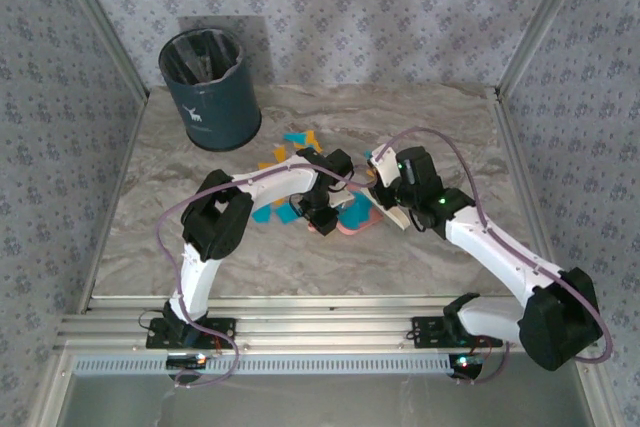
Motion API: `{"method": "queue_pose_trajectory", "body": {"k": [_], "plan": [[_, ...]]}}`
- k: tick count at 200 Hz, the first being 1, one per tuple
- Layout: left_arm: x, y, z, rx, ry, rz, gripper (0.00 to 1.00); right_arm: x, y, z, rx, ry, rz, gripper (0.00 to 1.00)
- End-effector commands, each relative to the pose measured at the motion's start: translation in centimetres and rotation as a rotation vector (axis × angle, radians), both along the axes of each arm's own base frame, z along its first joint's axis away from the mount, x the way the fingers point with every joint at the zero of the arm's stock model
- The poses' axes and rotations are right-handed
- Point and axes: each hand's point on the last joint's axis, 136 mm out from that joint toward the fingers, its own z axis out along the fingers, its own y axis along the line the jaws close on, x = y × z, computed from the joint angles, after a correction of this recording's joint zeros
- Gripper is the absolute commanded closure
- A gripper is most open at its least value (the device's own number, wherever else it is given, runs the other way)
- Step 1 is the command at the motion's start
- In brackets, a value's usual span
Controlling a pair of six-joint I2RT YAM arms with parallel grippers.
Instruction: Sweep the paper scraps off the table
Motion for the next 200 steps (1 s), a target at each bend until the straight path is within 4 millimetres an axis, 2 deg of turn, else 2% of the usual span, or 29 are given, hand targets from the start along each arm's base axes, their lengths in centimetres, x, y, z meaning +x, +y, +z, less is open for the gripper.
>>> {"method": "queue_pose_trajectory", "body": {"k": [1, 78, 119, 154, 200], "plan": [[-0.8, 0.4, -0.8, 0.029, 0.048, 0.005, 1.00, -1.0, 0.8, 1.3, 0.053, -0.005, 0.030, 1.00], [-0.7, 0.4, -0.3, -0.003, 0.019, 0.016, 1.00, -0.8, -1.1, 3.4, 0.084, -0.083, -0.055, 1.00], [-0.1, 0.4, 0.2, -0.029, -0.020, 0.038, 1.00, 0.2, -4.3, 4.5, 0.136, -0.115, -0.227, 1.00], [0.5, 0.3, 1.7, -0.070, -0.088, 0.044, 1.00, 0.9, -7.4, 4.7, 0.191, -0.105, -0.369, 1.00], [1.5, 0.5, 4.6, -0.132, -0.182, 0.061, 1.00, 1.2, -9.8, 4.3, 0.229, -0.083, -0.492, 1.00]]}}
